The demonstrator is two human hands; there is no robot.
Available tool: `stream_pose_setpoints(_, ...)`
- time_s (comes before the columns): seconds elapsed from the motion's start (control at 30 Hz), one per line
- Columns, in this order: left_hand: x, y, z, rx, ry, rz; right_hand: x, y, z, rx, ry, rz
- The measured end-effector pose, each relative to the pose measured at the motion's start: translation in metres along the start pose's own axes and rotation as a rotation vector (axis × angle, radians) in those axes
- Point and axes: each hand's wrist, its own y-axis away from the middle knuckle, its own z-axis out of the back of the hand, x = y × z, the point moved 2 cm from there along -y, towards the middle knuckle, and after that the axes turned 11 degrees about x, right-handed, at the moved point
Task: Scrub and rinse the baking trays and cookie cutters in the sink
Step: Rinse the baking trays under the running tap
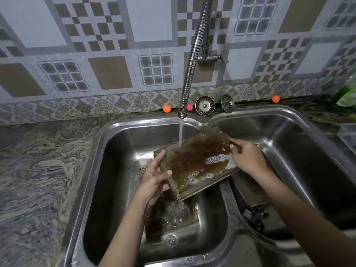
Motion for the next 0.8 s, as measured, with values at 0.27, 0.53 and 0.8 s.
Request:
stream_pose_setpoints(0.27, -0.016, -0.005, -0.012, 0.007, -0.174, -0.214, 0.075, 0.035, -0.063, 0.349, 0.152, 0.358)
stream_pose_setpoints(0.53, -0.048, 0.011, 0.000, -0.070, -0.370, -0.390, 0.084, -0.024, -0.068, 0.242, 0.061, 0.186)
stream_pose_setpoints(0.8, -0.046, 0.015, 0.005, -0.087, -0.226, -0.352, 0.100, 0.017, -0.088, 0.297, 0.077, 0.554)
